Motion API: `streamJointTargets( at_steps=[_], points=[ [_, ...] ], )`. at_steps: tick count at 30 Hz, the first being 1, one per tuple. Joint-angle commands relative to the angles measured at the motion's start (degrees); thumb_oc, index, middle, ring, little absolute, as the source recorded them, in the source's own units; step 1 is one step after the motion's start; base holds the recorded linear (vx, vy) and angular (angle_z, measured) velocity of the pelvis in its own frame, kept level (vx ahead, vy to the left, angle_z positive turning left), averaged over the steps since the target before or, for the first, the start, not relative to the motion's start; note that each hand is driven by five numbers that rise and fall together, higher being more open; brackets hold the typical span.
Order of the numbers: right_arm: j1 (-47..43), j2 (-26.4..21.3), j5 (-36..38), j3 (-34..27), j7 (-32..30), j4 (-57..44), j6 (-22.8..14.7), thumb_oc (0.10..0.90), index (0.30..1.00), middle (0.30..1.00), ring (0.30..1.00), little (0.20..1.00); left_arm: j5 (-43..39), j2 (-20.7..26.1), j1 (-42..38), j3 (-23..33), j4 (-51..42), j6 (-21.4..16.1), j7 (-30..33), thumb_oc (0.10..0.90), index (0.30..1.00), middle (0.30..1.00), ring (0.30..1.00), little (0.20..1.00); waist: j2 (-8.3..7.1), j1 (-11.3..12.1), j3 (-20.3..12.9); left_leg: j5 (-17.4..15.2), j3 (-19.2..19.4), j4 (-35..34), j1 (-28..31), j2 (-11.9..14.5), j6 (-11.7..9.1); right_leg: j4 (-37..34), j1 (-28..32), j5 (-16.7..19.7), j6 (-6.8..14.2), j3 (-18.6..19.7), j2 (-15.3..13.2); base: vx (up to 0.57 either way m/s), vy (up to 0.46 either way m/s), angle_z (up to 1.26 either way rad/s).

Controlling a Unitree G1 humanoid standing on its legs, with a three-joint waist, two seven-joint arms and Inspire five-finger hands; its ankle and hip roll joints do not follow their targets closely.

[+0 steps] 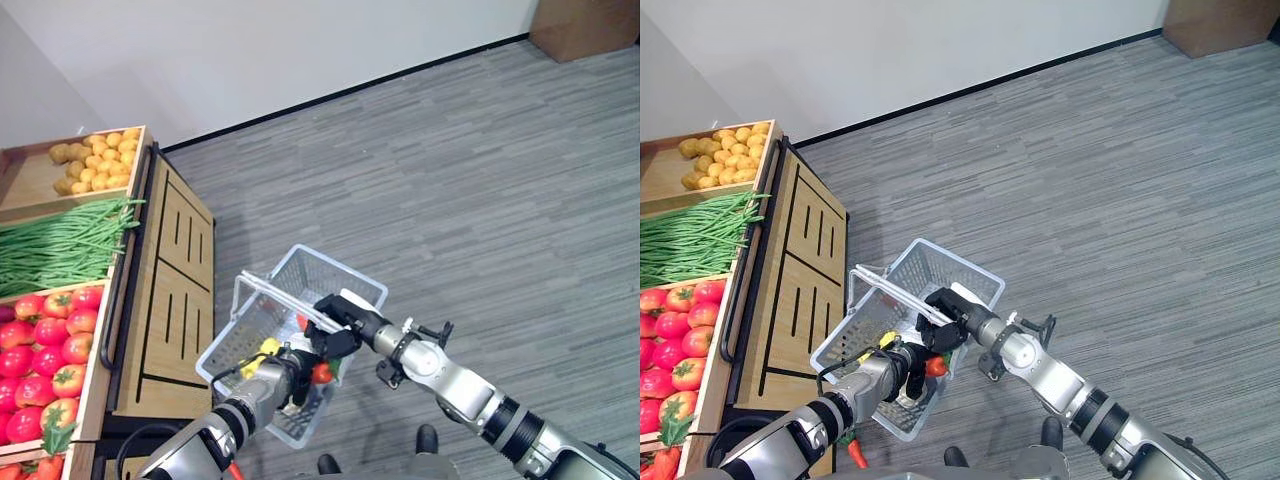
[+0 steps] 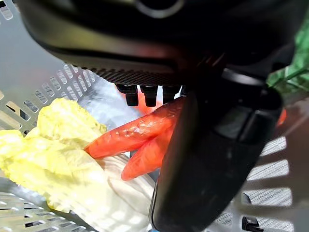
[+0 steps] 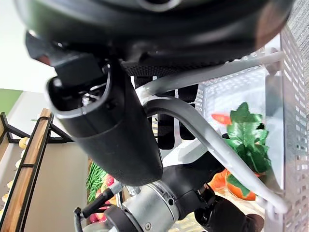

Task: Get the vegetables into the basket

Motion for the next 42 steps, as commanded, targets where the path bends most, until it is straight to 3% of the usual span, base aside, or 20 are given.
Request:
streamJointTargets(
  at_steps=[1,5,11,16,23,30,35,39,41,42],
  points=[
    [-11.7,12.0,-0.6,1.0,-0.1,-3.3,-9.4,0.400,0.300,0.300,0.300,0.300,-0.8,-0.4,-8.8,-3.1,7.5,0.1,3.0,0.900,1.000,1.000,1.000,1.000,-5.07,0.0,-3.4,2.4,-0.8,0.4,-0.3,3.1,-5.0,6.3,2.6,-3.4,2.9,2.4,-3.9,0.00,0.000,0.00],
    [-10.5,12.3,-5.4,1.5,0.1,1.5,-8.8,0.400,0.300,0.300,0.300,0.300,-1.8,-0.4,-8.5,-3.3,7.2,0.0,3.2,0.900,1.000,1.000,1.000,1.000,-5.89,0.3,-4.3,2.3,-1.1,0.3,0.0,3.3,-5.0,6.1,3.0,-3.4,3.0,2.4,-3.6,0.00,0.000,0.00],
    [-5.4,14.2,-1.1,0.2,-0.5,10.8,-7.7,0.400,0.300,0.300,0.300,0.300,-4.3,0.9,-8.1,-3.1,3.4,-0.8,3.7,0.900,1.000,1.000,1.000,1.000,-7.10,1.0,-5.2,2.2,-1.5,0.0,0.5,3.5,-5.0,5.5,3.5,-3.1,3.0,2.3,-3.2,0.00,0.000,0.00],
    [-3.0,13.8,-9.3,-2.2,-1.6,18.9,-6.8,0.400,0.300,0.300,0.300,0.300,-7.6,4.8,-6.4,-1.4,-4.2,-1.6,3.8,0.900,1.000,1.000,1.000,1.000,-8.26,2.4,-6.1,1.9,-1.6,0.3,0.7,3.9,-5.1,4.8,3.8,-2.9,3.0,2.6,-2.7,0.00,0.000,0.00],
    [2.5,11.0,-19.3,-11.5,-5.8,30.1,-5.9,0.400,0.300,0.300,0.300,0.300,-10.8,13.3,-0.5,4.0,-15.2,-2.2,1.9,0.900,1.000,1.000,1.000,1.000,-8.98,3.8,-6.3,2.1,-1.7,0.0,1.0,3.9,-5.2,3.9,3.8,-2.2,3.4,2.8,-2.4,0.00,0.000,0.00],
    [7.7,6.9,-22.8,-20.5,-8.9,38.3,-5.9,0.400,0.300,0.300,0.300,0.300,-12.3,14.5,5.7,9.5,-8.9,-1.3,2.2,0.900,1.000,1.000,1.000,1.000,-9.50,3.5,-6.5,2.7,-2.1,-1.0,0.4,3.7,-5.3,3.1,3.6,-1.4,3.6,2.1,-2.1,0.00,0.000,0.00],
    [12.0,4.6,-22.2,-27.0,-10.3,42.8,-5.0,0.400,0.300,0.300,0.300,0.300,-16.0,12.1,10.1,15.2,0.7,0.3,4.1,0.900,1.000,1.000,1.000,1.000,-9.82,2.9,-6.5,2.8,-2.7,-1.1,-0.2,3.7,-5.4,2.9,3.6,-1.3,3.6,1.4,-2.1,0.01,0.001,0.08],
    [13.3,4.6,-22.5,-29.4,-11.3,50.3,-5.0,0.400,0.300,0.300,0.300,0.300,-22.9,8.2,11.9,20.9,12.0,1.0,6.5,0.900,1.000,1.000,1.000,1.000,-10.09,2.7,-6.4,2.9,-2.8,-1.1,-0.2,3.7,-5.5,2.9,3.6,-1.4,3.4,1.1,-2.0,0.01,-0.010,0.05],
    [13.6,8.1,-17.1,-32.2,-11.6,62.5,-5.5,0.400,0.300,0.300,0.300,0.300,-34.9,4.7,12.8,29.0,22.8,1.3,8.6,0.900,1.000,1.000,1.000,1.000,-10.54,2.7,-6.5,2.9,-2.7,-1.1,-0.1,4.0,-5.6,2.5,3.8,-1.5,3.1,1.2,-1.6,0.01,-0.030,0.03],
    [13.2,9.6,-16.0,-32.1,-11.3,65.7,-5.9,0.400,0.300,0.300,0.300,0.300,-36.8,4.1,13.0,30.9,25.4,1.2,8.9,0.900,1.000,1.000,1.000,1.000,-10.72,2.8,-6.7,3.1,-2.7,-1.1,-0.4,4.1,-5.6,2.4,3.6,-1.5,2.9,1.1,-1.4,0.00,0.000,0.00]
  ],
)
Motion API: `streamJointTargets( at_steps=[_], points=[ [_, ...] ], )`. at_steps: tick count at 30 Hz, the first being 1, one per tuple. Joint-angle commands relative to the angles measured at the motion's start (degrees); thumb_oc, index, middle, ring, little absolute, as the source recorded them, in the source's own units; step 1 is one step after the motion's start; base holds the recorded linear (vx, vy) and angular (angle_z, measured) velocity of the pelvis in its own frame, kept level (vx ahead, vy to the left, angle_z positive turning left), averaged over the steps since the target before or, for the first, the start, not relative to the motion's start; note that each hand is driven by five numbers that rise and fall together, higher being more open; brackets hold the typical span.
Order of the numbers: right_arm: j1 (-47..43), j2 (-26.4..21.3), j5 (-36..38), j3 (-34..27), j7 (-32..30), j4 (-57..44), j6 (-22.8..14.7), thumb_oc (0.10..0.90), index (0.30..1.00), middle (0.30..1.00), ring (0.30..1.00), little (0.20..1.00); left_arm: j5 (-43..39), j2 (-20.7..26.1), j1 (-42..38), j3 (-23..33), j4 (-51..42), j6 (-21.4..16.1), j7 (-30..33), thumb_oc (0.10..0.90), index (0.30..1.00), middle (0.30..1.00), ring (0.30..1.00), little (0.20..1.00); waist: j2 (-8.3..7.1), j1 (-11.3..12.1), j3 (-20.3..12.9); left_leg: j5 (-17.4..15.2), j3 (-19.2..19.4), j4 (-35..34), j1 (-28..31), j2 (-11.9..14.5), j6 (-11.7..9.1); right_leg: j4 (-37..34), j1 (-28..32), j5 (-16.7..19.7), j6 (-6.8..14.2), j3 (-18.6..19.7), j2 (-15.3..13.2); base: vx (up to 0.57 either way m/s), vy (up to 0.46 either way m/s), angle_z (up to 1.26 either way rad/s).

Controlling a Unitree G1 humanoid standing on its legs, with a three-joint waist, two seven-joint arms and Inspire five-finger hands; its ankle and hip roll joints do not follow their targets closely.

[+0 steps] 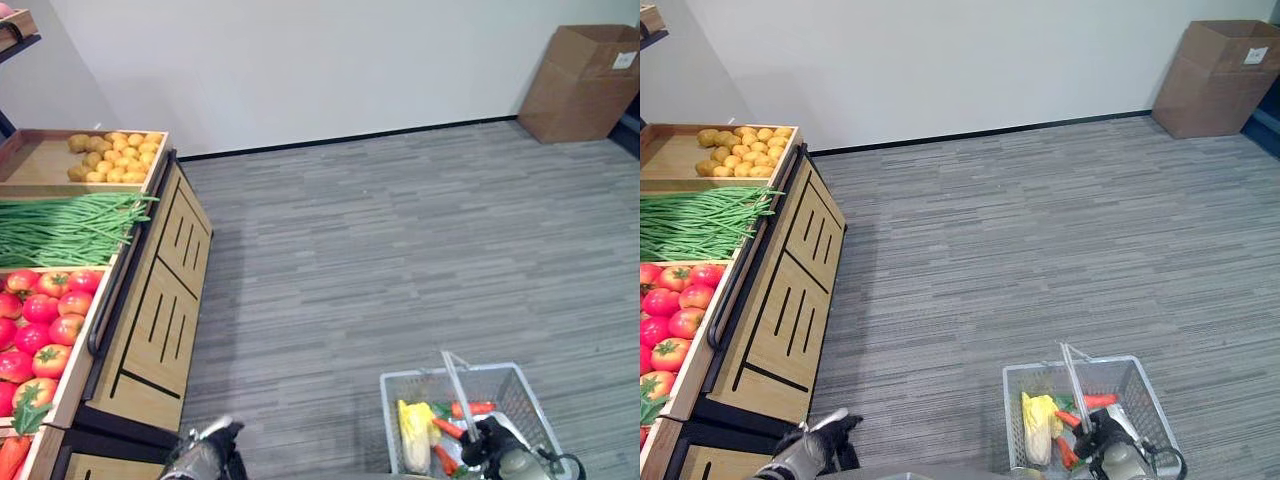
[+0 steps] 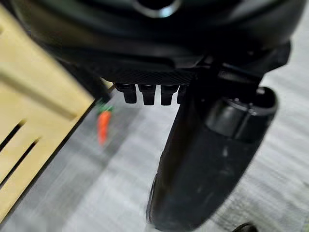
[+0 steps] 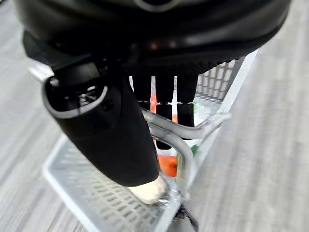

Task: Get the vegetables into the basket

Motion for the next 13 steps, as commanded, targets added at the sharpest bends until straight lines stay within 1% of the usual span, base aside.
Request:
streamJointTargets(
  at_steps=[1,2,4,6,9,13],
  points=[
    [-4.1,2.5,4.8,2.3,-0.7,2.2,-1.4,0.400,0.300,0.300,0.300,0.300,-9.4,2.0,-5.4,3.1,0.7,0.0,3.3,0.900,1.000,1.000,1.000,1.000,-2.95,0.1,-1.3,2.9,-0.7,-0.6,-1.7,3.1,-4.8,2.3,1.6,-1.0,3.1,2.3,-2.4,0.00,0.000,0.00],
    [-3.9,3.6,6.1,1.9,-0.6,4.7,-1.8,0.400,0.300,0.300,0.300,0.300,-9.6,1.9,-5.1,4.0,1.9,-0.2,4.1,0.900,1.000,1.000,1.000,1.000,-3.10,0.2,-1.3,3.0,-0.9,-0.6,-2.0,3.2,-5.0,2.1,1.7,-1.0,3.0,2.2,-2.2,0.00,0.000,0.00],
    [-2.5,4.6,7.1,1.6,-0.4,6.4,-2.0,0.400,0.300,0.300,0.300,0.300,-8.7,2.2,-4.0,4.1,1.7,-0.5,4.6,0.900,1.000,1.000,1.000,1.000,-3.18,0.1,-1.4,3.1,-0.9,-0.6,-2.4,3.2,-5.1,1.8,1.7,-0.9,3.0,2.0,-2.1,0.00,0.000,0.00],
    [-1.3,5.8,8.4,0.7,-0.5,8.3,-2.6,0.400,0.300,0.300,0.300,0.300,-10.4,1.4,-2.9,5.3,1.9,-1.2,5.5,0.900,1.000,1.000,1.000,1.000,-3.24,0.1,-1.2,3.2,-1.1,-0.6,-2.6,3.2,-5.2,1.5,1.5,-0.8,3.1,2.1,-2.1,0.00,0.000,0.00],
    [-0.2,6.9,8.9,0.9,-0.1,8.8,-3.1,0.400,0.300,0.300,0.300,0.300,-11.6,0.3,-2.0,5.2,1.4,-1.8,5.4,0.900,1.000,1.000,1.000,1.000,-3.41,0.2,-1.0,3.1,-1.2,-0.6,-2.6,3.1,-5.1,1.3,1.7,-0.7,3.1,1.7,-2.1,0.00,0.000,0.00],
    [-0.2,7.1,8.8,1.5,-0.1,8.5,-3.5,0.400,0.300,0.300,0.300,0.300,-11.5,0.1,-2.0,4.5,0.8,-2.2,5.4,0.900,1.000,1.000,1.000,1.000,-3.57,0.2,-0.9,3.1,-1.3,-0.6,-2.7,3.1,-5.1,1.3,1.8,-0.6,3.1,1.5,-2.1,0.00,0.000,0.01]
  ],
)
